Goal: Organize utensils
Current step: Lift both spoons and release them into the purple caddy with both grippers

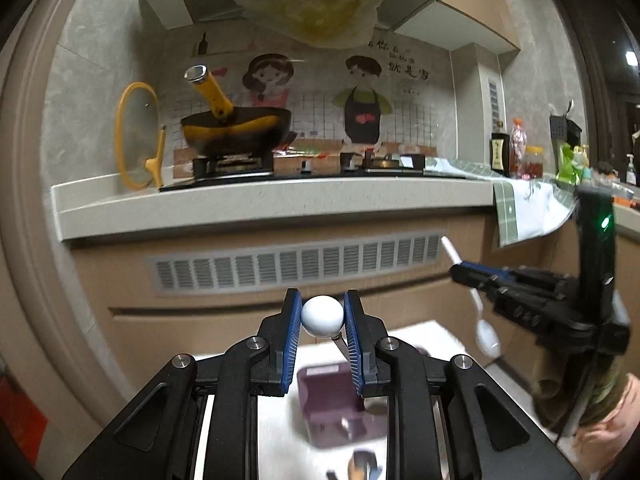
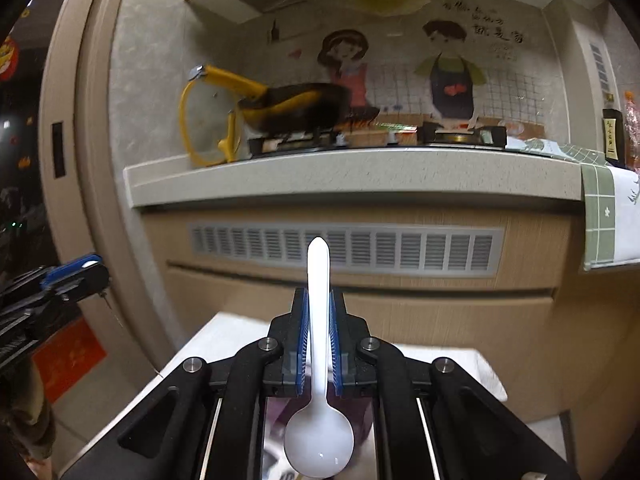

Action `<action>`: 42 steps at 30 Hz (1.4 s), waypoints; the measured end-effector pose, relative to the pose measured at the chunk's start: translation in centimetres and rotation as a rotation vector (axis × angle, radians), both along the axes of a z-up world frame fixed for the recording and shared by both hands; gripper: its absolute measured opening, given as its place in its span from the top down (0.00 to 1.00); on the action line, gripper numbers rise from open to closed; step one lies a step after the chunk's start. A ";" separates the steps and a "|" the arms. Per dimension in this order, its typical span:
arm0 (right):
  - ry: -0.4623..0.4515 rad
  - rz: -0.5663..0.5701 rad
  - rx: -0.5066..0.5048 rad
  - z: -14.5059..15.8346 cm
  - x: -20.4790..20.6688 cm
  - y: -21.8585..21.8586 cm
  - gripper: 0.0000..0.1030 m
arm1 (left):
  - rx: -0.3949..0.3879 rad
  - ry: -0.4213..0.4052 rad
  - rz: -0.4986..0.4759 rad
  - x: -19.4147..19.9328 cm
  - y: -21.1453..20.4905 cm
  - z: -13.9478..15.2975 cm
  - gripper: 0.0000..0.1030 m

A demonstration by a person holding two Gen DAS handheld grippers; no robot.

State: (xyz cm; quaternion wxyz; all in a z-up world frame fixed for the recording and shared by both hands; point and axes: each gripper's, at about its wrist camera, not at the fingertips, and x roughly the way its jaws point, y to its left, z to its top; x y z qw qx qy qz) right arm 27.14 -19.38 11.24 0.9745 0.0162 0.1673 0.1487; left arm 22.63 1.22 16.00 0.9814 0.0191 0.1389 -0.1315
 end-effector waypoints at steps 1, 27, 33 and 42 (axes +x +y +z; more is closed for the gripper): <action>0.000 -0.008 0.001 -0.2 0.8 0.0 0.91 | -0.002 0.003 -0.007 0.9 -0.1 0.0 0.78; 0.085 0.040 -0.073 -2.2 2.5 0.4 0.91 | -0.068 0.136 -0.021 9.3 -0.7 -5.1 0.77; 0.256 0.067 -0.120 -6.4 3.4 1.3 0.89 | -0.074 0.286 -0.027 8.6 -0.7 -9.8 0.67; 0.318 0.032 -0.164 -8.5 1.3 0.6 0.67 | -0.074 0.426 0.009 3.6 0.7 -15.5 0.48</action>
